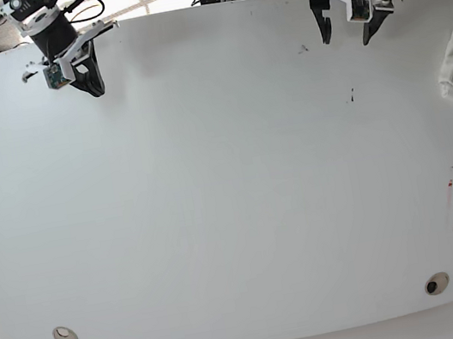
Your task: Fold the T-shirt properly
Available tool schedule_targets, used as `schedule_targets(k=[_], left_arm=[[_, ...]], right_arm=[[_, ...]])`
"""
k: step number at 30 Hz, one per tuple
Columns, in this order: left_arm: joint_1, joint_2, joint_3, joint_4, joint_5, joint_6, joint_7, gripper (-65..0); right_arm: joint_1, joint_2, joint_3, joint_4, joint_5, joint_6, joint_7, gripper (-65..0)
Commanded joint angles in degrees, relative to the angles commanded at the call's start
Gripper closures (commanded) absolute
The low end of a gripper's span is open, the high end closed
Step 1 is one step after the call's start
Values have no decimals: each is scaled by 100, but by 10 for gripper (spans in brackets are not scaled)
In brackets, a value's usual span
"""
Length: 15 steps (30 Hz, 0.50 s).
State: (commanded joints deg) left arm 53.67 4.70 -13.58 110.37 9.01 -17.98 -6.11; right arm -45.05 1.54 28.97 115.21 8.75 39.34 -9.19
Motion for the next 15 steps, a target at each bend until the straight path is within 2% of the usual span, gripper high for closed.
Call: schedule_targets(k=[5,9,12,15], left_arm=[[993,-9,167,18,-9,9,0,-389],[1635,-26,149,-167,-26,18,0,-389],[1697,-44,114,-466,-26,26,0,-389],[1503,-44,-62,-1169,-26,26,0,-389]], right_arm=[[-782,-18,-44,-9,9,53,0,-6],[-1565,-9,-360,-220,105,53,0,-6],[-1820,35,-668,-580,114,53,0,-6],[-1890,220,-1090,-1143,88,0,0,-6]])
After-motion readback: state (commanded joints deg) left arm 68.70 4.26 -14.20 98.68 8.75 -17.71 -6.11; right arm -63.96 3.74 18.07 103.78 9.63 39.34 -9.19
